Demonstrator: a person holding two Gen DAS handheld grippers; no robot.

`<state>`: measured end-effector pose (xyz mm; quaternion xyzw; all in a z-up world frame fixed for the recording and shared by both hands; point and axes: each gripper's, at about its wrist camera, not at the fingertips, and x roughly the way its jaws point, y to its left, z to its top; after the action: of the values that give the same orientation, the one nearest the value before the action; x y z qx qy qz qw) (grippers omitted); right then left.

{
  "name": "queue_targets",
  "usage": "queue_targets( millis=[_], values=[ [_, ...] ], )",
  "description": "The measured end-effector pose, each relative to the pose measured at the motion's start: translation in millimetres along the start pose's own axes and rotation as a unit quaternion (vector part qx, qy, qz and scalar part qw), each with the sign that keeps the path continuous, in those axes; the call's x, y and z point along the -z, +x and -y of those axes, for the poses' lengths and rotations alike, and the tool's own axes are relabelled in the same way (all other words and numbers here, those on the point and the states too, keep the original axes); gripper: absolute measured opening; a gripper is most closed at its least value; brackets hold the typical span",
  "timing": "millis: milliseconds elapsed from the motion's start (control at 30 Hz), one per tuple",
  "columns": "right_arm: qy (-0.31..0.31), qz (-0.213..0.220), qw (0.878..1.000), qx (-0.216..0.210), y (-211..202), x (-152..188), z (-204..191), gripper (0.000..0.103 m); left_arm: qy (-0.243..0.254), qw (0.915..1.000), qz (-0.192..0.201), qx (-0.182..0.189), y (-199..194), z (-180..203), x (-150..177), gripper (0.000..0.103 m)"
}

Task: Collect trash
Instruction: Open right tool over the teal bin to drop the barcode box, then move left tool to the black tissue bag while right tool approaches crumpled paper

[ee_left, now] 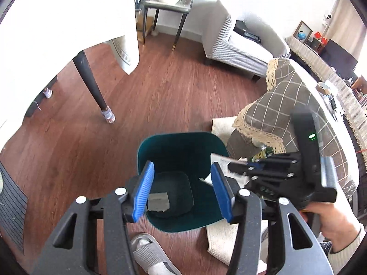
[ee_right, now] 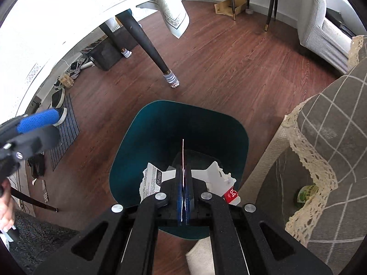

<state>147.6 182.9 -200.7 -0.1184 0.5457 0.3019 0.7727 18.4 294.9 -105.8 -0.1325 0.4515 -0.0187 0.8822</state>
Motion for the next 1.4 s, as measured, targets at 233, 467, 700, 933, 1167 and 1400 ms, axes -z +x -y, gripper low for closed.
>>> queue_targets(
  millis=[233, 467, 700, 933, 1167, 1400],
  values=[
    [0.0, -0.023, 1.0, 0.005, 23, 5, -5, 0.003, 0.006, 0.999, 0.042, 0.013, -29, 3, -12, 0.031],
    [-0.019, -0.019, 0.999, 0.02, 20, 13, -11, 0.041, -0.005, 0.9969, 0.073, 0.029, -52, 9, -24, 0.029],
    [-0.037, 0.03, 0.999, 0.002, -25, 11, -14, 0.041, 0.002, 0.9954, 0.092, 0.023, -69, 27, -35, 0.029],
    [-0.068, 0.095, 0.993, -0.014, -93, 8, -22, 0.041, 0.018, 0.9909, 0.13, 0.03, -90, 57, -47, 0.047],
    [-0.071, 0.159, 0.985, -0.005, -157, 11, -8, 0.038, 0.045, 0.9827, 0.174, 0.045, -116, 94, -58, 0.058],
    [-0.044, 0.211, 0.976, 0.031, -205, 24, 36, 0.038, 0.067, 0.9798, 0.175, 0.07, -106, 132, -61, 0.062]
  ],
)
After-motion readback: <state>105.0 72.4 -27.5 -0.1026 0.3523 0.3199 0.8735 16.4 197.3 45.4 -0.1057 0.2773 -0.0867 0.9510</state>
